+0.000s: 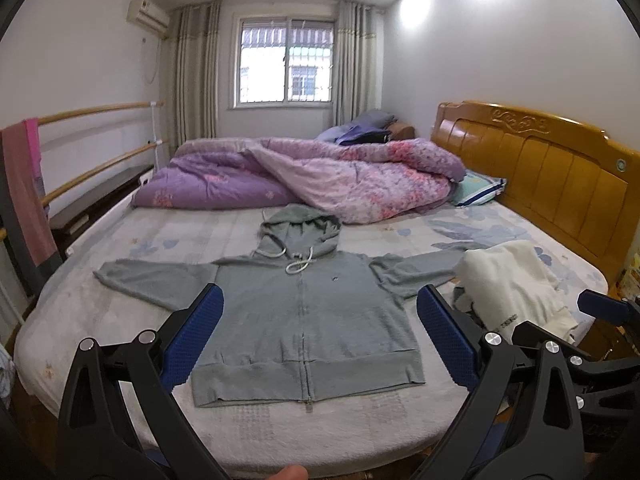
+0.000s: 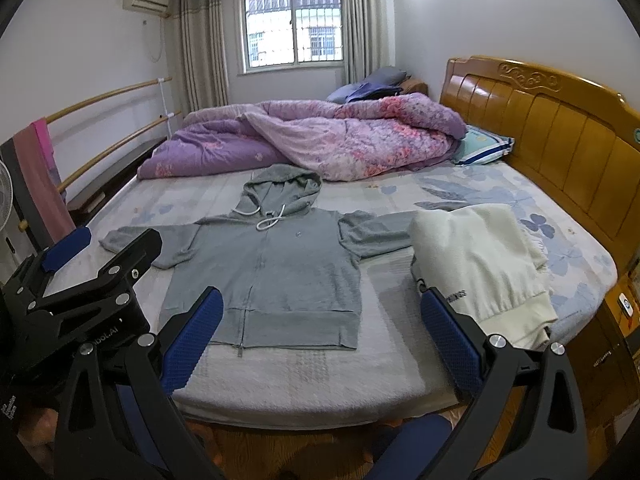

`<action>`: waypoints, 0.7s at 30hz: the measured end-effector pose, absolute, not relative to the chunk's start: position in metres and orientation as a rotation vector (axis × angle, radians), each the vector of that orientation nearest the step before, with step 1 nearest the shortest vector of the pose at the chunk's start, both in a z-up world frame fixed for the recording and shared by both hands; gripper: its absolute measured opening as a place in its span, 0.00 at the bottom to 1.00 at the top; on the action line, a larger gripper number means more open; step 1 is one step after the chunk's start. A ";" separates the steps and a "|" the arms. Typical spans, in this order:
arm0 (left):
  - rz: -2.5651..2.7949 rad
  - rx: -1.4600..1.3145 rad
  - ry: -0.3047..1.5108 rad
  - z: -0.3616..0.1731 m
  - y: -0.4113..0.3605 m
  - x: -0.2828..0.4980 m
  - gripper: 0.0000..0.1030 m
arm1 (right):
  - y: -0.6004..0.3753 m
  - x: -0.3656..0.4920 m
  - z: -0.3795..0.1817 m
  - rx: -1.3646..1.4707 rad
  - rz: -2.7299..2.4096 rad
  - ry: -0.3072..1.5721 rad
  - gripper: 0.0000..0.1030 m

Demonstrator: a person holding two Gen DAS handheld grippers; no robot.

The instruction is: Fold large clothes

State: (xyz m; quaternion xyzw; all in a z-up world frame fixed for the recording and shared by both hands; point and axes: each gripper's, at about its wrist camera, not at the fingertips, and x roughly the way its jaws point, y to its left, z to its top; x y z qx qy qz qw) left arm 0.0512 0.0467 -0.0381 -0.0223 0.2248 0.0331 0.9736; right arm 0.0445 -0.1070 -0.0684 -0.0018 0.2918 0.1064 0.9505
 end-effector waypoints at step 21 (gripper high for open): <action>0.201 -0.405 0.742 -0.179 0.287 0.186 0.94 | 0.065 0.222 -0.190 -0.136 0.461 0.758 0.92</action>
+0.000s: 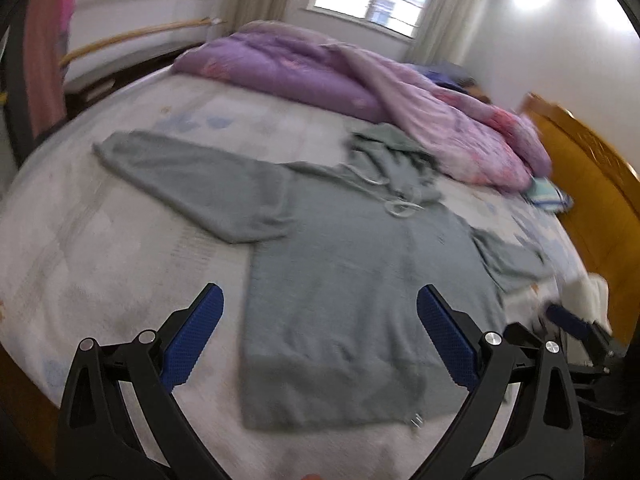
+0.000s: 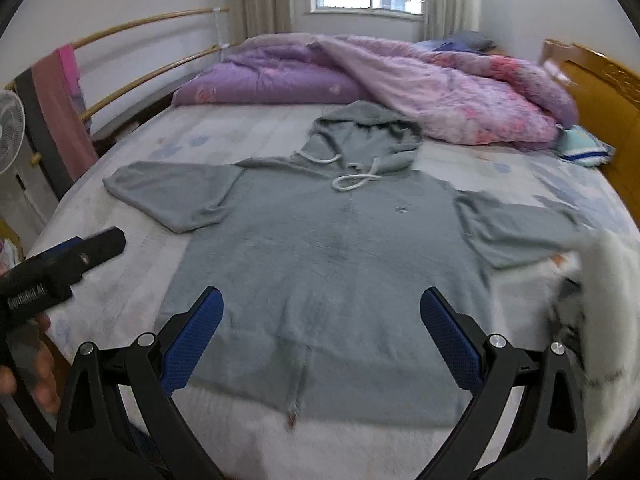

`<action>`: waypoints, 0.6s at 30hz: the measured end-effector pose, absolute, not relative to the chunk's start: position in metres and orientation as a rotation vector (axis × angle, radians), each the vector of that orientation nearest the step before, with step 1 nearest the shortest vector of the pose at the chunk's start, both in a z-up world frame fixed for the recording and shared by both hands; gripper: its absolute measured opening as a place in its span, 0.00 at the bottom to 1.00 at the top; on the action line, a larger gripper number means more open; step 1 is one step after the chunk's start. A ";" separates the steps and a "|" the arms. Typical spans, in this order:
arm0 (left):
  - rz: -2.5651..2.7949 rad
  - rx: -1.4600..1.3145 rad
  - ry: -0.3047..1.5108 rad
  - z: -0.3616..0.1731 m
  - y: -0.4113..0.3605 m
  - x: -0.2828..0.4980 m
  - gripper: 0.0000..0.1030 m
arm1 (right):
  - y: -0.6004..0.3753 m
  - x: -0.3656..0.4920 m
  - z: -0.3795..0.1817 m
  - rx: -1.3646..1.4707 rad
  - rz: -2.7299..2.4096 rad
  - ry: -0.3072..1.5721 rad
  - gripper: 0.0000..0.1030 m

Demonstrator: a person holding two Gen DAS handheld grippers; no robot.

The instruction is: Fold large clothes

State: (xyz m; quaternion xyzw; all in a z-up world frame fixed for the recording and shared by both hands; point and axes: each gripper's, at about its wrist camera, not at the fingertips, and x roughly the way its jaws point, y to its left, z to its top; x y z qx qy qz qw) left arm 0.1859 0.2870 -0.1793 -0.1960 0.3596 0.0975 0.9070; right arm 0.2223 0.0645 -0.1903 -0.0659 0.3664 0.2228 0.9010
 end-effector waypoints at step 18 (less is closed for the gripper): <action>0.529 -0.480 0.739 -0.242 0.511 0.277 0.94 | 0.165 0.359 -0.255 -0.123 0.646 0.866 0.02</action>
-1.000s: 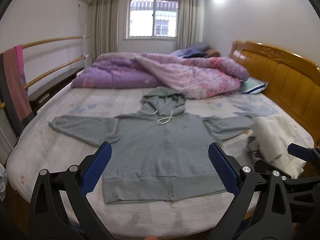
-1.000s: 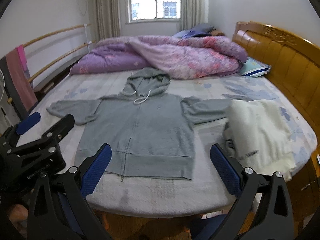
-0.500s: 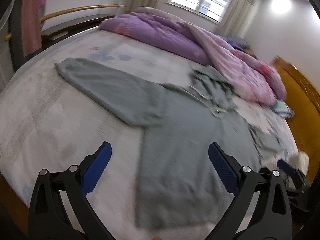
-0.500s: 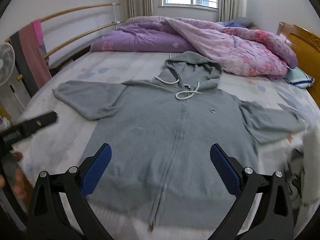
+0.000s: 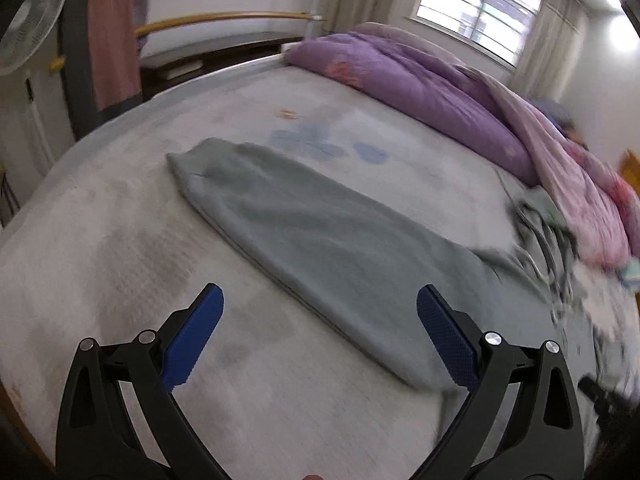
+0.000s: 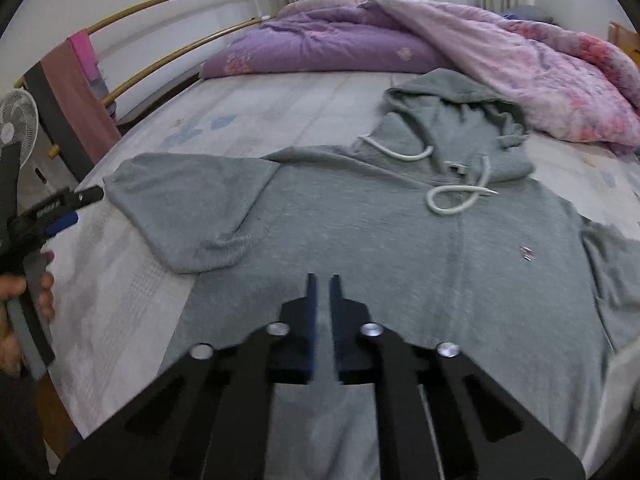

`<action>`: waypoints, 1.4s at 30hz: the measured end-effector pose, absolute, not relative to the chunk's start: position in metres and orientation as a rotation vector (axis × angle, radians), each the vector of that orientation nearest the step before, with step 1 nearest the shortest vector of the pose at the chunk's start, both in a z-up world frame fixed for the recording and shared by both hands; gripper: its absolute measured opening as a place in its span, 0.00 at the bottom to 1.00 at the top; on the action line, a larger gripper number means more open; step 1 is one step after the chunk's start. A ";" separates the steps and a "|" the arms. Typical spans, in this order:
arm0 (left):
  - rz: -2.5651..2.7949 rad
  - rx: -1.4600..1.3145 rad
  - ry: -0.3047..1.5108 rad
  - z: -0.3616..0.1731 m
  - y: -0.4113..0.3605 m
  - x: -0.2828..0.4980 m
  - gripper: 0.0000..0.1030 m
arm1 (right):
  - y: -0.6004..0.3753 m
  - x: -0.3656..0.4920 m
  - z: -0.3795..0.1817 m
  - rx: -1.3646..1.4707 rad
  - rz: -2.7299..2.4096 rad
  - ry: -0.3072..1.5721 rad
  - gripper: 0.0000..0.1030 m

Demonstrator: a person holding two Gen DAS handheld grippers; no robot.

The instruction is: Fold large clothes

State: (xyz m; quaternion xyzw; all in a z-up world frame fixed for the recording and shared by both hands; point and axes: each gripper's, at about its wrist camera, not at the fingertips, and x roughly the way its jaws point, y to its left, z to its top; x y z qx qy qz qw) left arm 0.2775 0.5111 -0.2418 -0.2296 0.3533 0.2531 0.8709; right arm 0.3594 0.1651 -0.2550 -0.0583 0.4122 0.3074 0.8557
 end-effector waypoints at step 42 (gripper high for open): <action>0.639 -0.519 0.371 -0.163 0.653 0.199 0.07 | 0.274 0.414 -0.325 0.060 0.787 1.137 0.01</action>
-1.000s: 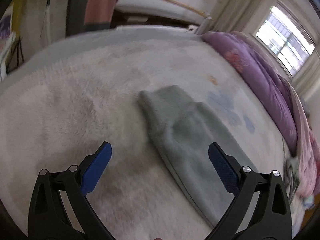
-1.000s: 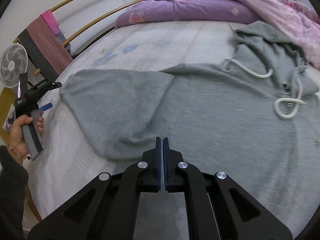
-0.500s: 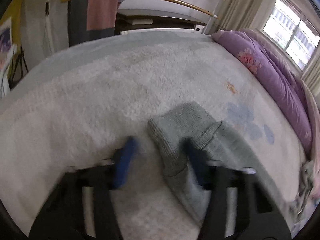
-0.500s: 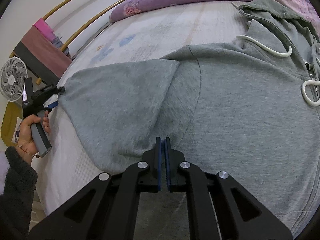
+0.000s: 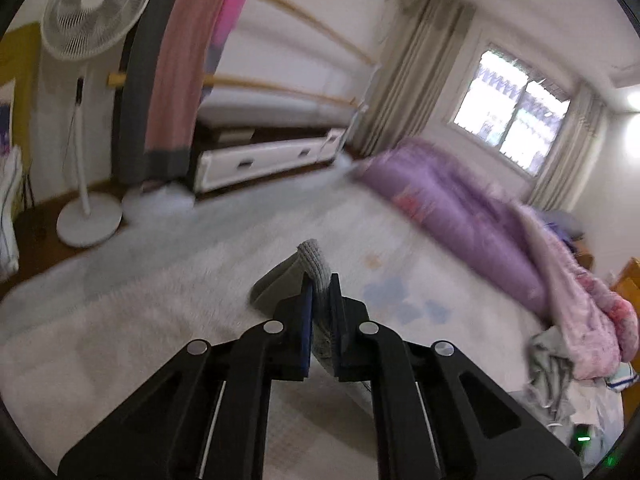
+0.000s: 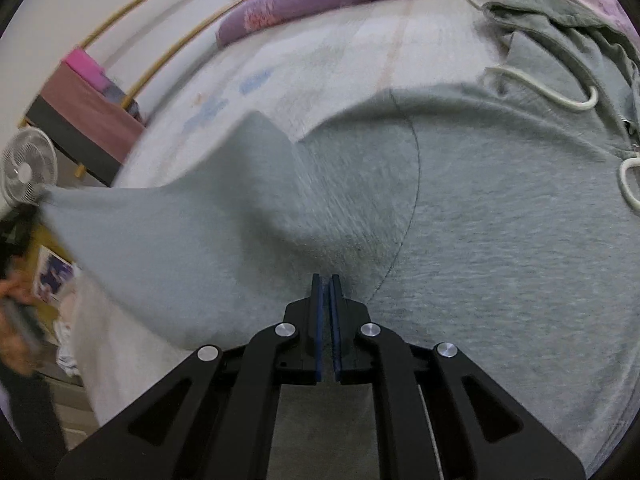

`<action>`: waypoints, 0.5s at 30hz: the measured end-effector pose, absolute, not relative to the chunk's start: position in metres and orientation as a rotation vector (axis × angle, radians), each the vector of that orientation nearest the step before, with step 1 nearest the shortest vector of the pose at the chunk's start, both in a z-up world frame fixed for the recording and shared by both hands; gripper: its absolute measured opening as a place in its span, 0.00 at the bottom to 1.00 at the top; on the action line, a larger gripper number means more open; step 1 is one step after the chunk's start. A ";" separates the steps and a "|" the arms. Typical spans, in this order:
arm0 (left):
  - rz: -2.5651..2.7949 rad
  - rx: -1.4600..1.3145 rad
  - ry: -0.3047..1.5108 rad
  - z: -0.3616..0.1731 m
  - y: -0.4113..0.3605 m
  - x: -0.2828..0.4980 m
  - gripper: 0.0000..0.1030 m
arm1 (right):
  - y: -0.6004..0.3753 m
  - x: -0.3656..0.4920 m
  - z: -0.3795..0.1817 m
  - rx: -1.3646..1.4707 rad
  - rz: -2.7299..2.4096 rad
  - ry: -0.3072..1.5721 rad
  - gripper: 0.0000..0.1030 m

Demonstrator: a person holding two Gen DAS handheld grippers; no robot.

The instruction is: Fold large clothes

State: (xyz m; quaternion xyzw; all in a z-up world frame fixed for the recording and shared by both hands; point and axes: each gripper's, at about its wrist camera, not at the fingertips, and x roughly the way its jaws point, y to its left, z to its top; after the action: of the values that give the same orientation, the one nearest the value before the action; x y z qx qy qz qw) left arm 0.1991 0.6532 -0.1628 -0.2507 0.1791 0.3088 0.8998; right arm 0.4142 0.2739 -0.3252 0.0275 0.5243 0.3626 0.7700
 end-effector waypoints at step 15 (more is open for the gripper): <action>0.023 -0.276 0.296 -0.060 0.329 0.373 0.07 | 0.086 0.422 -0.260 0.133 0.697 1.022 0.05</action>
State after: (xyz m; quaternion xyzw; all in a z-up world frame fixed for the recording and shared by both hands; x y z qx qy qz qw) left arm 0.3730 0.3295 -0.0599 -0.1369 0.1469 0.0115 0.9796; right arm 0.4224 0.0855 -0.2600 0.0623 0.4788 0.3267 0.8125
